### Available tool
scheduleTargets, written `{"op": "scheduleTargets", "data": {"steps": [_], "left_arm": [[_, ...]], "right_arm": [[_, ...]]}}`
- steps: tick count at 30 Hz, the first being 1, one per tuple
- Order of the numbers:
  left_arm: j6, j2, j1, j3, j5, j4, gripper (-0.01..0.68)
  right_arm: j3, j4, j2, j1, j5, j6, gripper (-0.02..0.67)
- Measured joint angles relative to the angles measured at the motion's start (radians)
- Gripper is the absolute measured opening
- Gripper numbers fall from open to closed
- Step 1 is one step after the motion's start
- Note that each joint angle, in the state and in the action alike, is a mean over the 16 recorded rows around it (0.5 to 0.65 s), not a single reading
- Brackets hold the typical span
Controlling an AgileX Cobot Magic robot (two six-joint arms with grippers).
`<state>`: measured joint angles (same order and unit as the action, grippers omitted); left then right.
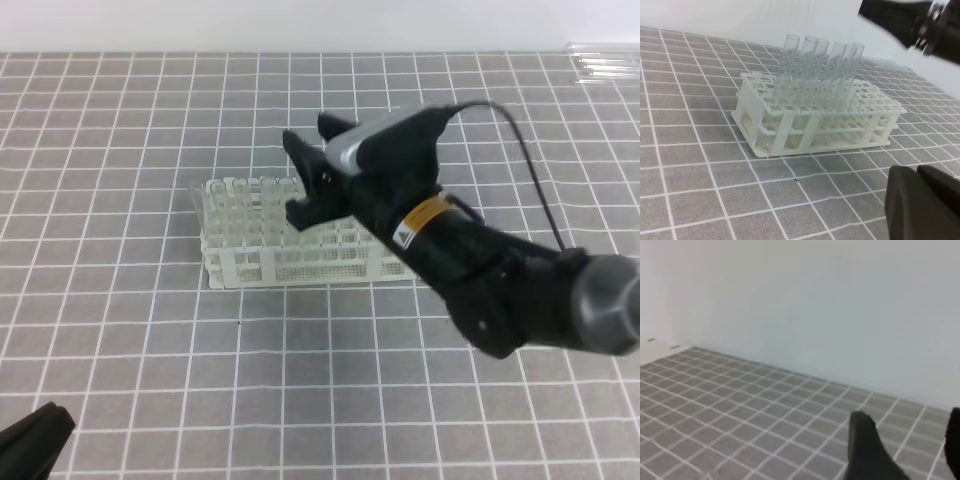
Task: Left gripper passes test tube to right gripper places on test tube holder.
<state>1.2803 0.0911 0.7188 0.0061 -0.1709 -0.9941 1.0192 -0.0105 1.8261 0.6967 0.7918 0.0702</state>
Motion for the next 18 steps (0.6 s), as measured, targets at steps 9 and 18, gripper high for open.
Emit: {"op": "scheduleTargets", "data": {"steps": [9, 18], "left_arm": [[0.0, 0.0, 0.0, -0.002, -0.003, 0.0, 0.0], [0.0, 0.001, 0.0, -0.001, -0.007, 0.0, 0.0]], "right_arm": [[-0.002, -0.031, -0.254, 0.0, -0.334, -0.005, 0.201], [-0.087, -0.068, -0.6, 0.0, -0.694, -0.01, 0.031]]}}
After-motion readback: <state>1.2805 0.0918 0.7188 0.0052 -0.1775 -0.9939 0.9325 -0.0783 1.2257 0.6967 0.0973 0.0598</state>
